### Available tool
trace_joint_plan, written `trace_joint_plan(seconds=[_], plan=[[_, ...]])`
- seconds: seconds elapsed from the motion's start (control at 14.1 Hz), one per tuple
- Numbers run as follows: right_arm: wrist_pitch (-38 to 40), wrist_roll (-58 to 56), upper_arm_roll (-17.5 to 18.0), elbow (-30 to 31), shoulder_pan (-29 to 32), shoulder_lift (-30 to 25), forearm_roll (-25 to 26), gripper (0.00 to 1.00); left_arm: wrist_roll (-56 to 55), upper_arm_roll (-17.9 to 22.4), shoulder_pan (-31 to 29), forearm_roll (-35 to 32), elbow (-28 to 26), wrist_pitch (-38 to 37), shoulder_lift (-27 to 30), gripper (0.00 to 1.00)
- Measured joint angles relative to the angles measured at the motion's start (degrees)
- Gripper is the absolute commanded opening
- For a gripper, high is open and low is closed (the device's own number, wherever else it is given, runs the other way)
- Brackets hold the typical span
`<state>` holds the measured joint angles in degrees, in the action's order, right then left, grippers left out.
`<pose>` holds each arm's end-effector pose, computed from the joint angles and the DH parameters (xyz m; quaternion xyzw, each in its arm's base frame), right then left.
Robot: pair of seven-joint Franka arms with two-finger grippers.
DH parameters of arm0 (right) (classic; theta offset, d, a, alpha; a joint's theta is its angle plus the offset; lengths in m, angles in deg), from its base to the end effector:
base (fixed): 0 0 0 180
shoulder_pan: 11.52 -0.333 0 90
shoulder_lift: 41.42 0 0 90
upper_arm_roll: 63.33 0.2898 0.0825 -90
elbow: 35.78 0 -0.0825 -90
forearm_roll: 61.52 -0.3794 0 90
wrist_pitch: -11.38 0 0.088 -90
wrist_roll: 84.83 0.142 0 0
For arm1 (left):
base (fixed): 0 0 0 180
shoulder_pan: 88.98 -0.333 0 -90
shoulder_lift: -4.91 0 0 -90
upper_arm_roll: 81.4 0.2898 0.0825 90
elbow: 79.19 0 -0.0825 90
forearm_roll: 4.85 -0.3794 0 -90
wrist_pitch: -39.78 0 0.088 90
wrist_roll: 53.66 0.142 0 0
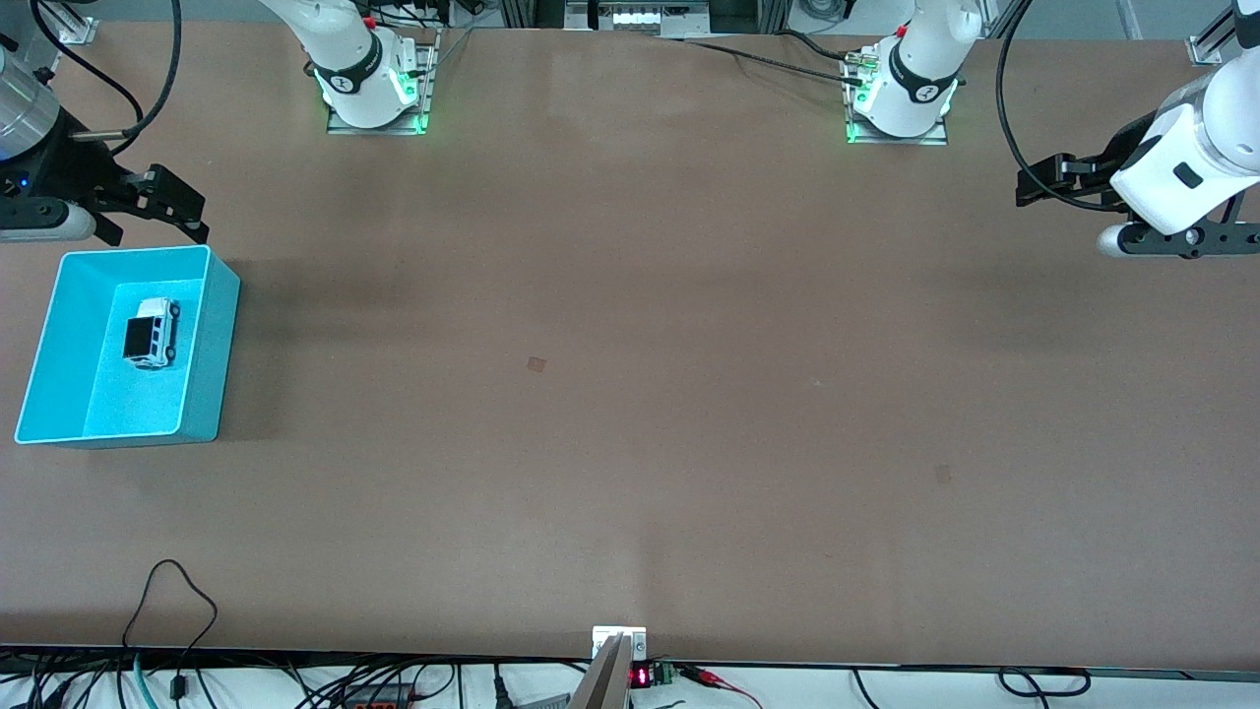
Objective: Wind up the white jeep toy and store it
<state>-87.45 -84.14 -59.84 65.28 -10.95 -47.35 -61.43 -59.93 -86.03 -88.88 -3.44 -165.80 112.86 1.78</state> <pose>0.5337 0.0282 0.5419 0.9993 0.0195 0.0323 0.0029 0.5188 -0.0459 0.5410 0.9893 0.0112 -0.1455 0.0004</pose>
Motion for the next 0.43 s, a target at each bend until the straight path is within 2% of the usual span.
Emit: trace_joint_plan(seconds=[0.43], plan=[[-0.03, -0.56, 0.06, 0.12, -0.02, -0.12, -0.01, 1.00, 0.00, 0.00, 0.00, 0.00, 0.00, 0.00, 0.00, 1.00]])
